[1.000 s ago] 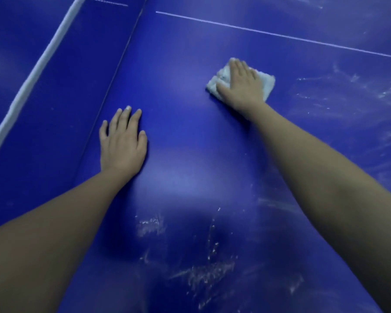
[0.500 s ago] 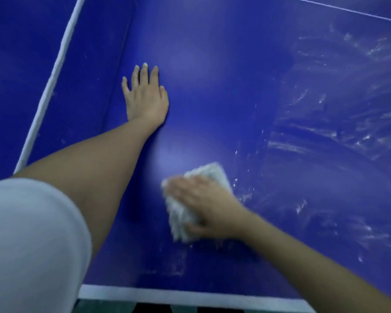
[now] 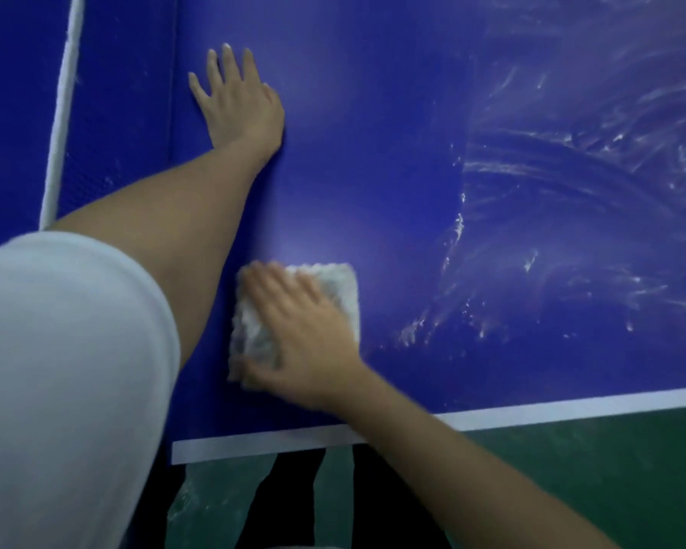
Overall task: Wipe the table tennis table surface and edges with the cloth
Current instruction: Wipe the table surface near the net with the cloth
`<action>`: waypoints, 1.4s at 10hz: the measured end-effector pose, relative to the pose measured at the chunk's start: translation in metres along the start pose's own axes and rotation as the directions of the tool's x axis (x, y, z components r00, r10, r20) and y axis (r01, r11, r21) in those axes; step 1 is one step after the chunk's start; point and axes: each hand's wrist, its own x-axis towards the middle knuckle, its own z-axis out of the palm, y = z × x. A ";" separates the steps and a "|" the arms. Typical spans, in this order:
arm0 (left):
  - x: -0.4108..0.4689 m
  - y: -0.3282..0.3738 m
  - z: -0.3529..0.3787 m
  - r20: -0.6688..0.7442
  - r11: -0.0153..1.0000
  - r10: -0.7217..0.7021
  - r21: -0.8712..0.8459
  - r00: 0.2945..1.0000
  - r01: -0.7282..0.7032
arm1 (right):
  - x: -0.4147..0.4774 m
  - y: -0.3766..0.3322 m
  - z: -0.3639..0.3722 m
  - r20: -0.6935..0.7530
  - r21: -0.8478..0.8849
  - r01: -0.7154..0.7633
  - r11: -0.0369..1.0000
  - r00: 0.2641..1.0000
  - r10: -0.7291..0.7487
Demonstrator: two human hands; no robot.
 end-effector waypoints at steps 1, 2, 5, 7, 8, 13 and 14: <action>0.000 -0.001 0.000 -0.007 1.000 0.000 0.003 1.000 0.000 | -0.023 -0.032 0.028 0.009 -0.081 0.038 0.996 0.999 -0.037; -0.001 -0.002 -0.001 -0.003 1.000 0.002 0.003 1.000 -0.002 | -0.042 -0.030 0.033 -0.004 -0.118 0.018 0.993 1.000 -0.019; -0.004 -0.002 -0.003 0.009 1.000 0.008 0.001 1.000 -0.008 | -0.140 0.095 -0.025 -0.224 -0.086 -0.579 0.811 0.805 0.550; -0.004 0.001 -0.003 0.011 1.000 0.004 -0.027 1.000 -0.003 | -0.153 0.113 -0.035 -0.312 -0.003 -0.771 0.636 0.605 0.732; -0.002 0.002 -0.002 0.005 0.999 -0.004 -0.038 1.000 0.004 | -0.124 0.080 -0.022 -0.252 -0.017 -0.718 0.695 0.676 0.692; -0.004 0.000 -0.001 -0.039 0.994 0.029 -0.106 0.999 -0.033 | -0.067 0.095 -0.028 -0.255 -0.078 -0.493 0.867 0.850 0.460; -0.004 0.001 -0.002 -0.032 0.993 0.026 -0.110 0.999 -0.030 | -0.083 0.137 -0.050 -0.314 -0.053 -0.663 0.747 0.721 0.618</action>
